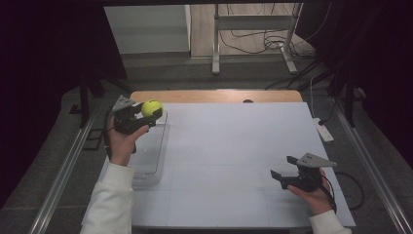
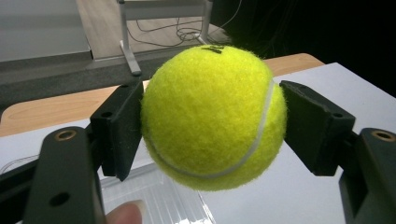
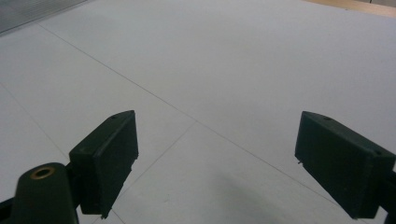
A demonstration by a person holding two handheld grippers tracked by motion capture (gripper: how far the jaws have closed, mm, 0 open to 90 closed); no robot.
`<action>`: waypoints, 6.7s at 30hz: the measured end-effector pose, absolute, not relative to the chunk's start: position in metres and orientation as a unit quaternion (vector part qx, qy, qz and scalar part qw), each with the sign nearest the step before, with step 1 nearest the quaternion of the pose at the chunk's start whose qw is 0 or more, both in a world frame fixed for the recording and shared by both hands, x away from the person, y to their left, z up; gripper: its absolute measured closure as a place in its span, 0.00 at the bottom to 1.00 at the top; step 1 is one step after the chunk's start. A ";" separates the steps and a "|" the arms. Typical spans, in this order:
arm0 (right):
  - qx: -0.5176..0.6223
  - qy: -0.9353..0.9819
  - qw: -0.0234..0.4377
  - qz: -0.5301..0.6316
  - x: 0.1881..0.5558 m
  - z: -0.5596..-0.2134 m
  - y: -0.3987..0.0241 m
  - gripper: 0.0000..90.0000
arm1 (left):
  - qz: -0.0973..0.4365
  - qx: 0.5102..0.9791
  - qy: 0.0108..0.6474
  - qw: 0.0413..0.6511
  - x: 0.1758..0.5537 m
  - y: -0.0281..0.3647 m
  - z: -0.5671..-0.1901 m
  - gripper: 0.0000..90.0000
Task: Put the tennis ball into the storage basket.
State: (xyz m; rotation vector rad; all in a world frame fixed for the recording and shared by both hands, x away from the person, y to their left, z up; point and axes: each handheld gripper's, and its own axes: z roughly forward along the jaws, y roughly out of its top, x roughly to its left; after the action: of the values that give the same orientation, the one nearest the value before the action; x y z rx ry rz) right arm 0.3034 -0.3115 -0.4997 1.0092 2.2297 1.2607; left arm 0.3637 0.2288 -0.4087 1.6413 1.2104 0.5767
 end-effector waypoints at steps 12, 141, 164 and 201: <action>0.360 0.795 0.193 0.449 0.304 -0.500 -0.311 0.16 | 0.242 0.665 0.514 0.484 0.366 0.241 -0.412 0.30; 0.361 0.798 0.193 0.443 0.304 -0.501 -0.311 0.16 | 0.217 0.708 0.596 0.310 0.414 0.273 -0.485 0.30; 0.361 0.798 0.192 0.443 0.305 -0.502 -0.311 0.16 | 0.231 0.722 0.596 0.264 0.422 0.267 -0.497 0.30; 0.361 0.798 0.192 0.443 0.305 -0.502 -0.311 0.15 | 0.241 0.726 0.600 0.236 0.425 0.262 -0.501 0.19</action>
State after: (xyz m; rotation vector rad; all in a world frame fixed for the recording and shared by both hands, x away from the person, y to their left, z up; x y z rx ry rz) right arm 0.3048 -0.3108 -0.5022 1.0128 2.2403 1.2442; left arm 0.4250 0.2625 -0.5010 1.9905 1.6453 0.6608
